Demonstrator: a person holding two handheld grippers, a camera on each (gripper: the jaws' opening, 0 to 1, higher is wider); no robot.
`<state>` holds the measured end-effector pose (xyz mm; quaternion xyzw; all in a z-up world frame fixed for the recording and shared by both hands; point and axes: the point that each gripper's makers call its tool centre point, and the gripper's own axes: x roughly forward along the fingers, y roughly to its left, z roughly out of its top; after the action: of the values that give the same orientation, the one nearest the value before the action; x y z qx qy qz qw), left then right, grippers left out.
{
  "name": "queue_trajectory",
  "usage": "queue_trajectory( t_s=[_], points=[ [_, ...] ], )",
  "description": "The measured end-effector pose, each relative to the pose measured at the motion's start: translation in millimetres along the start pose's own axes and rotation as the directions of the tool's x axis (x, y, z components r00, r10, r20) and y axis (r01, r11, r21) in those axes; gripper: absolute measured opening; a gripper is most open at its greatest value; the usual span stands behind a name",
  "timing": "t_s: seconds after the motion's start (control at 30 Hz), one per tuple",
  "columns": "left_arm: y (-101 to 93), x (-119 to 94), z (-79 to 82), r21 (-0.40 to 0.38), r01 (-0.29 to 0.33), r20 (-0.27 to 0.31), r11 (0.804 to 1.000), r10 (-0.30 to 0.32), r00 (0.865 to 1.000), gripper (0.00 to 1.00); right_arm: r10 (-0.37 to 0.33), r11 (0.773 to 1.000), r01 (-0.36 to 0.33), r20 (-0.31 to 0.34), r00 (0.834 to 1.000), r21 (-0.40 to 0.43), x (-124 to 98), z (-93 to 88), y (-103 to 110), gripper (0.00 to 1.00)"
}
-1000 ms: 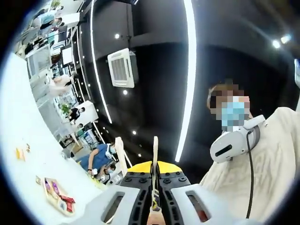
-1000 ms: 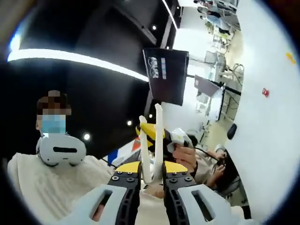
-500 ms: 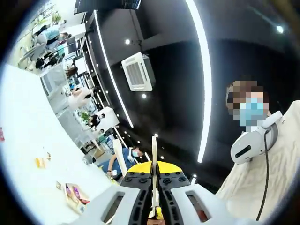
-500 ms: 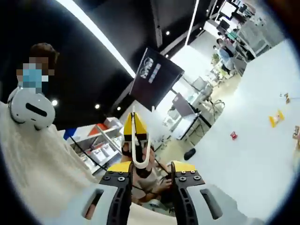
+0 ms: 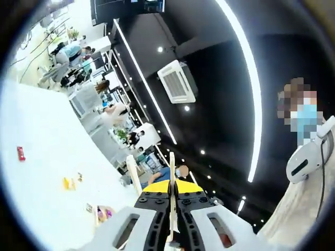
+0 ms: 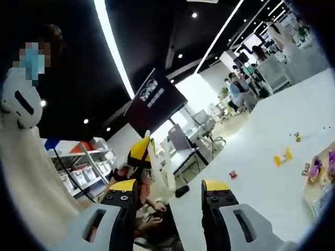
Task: Place the target food into the container with the food tongs after gripping and lifting it, then release it inside without dropping or visibly crushing the food.
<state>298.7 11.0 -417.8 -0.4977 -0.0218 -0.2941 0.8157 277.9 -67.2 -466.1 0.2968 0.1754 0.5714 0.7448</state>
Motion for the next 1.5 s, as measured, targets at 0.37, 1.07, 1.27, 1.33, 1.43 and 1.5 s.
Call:
queue_trajectory(
  t_s=[0.37,1.07,1.27,1.33,1.43,1.5],
  points=[
    [10.8,11.7,-10.9,-0.137,-0.011,0.085,0.991,0.022,0.996,0.00,-0.008,0.971,-0.045,0.219,0.976,0.233,16.2,18.2,-17.7,0.51],
    [1.4,20.9,-37.5,-0.227,0.046,0.097,0.973,-0.025,0.995,0.00,0.047,0.938,-0.126,0.243,0.969,0.322,32.6,19.9,-8.1,0.24],
    [2.1,18.6,-40.2,-0.207,0.044,0.075,0.977,-0.029,0.997,0.00,0.049,0.946,-0.109,0.196,0.979,0.305,31.2,18.4,-6.7,0.22],
    [4.5,17.1,-43.8,-0.190,0.027,0.047,0.981,-0.019,0.999,0.00,0.045,0.953,-0.094,0.172,0.984,0.289,29.0,16.5,-9.0,0.22],
    [4.5,15.5,-46.4,-0.161,0.018,0.010,0.987,-0.017,1.000,0.02,0.045,0.956,-0.086,0.151,0.988,0.282,24.3,15.5,-9.9,0.21],
    [5.7,14.0,-44.7,-0.160,0.015,0.009,0.987,-0.013,1.000,0.02,0.039,0.957,-0.080,0.151,0.988,0.278,21.0,16.8,-12.1,0.21]
  ],
)
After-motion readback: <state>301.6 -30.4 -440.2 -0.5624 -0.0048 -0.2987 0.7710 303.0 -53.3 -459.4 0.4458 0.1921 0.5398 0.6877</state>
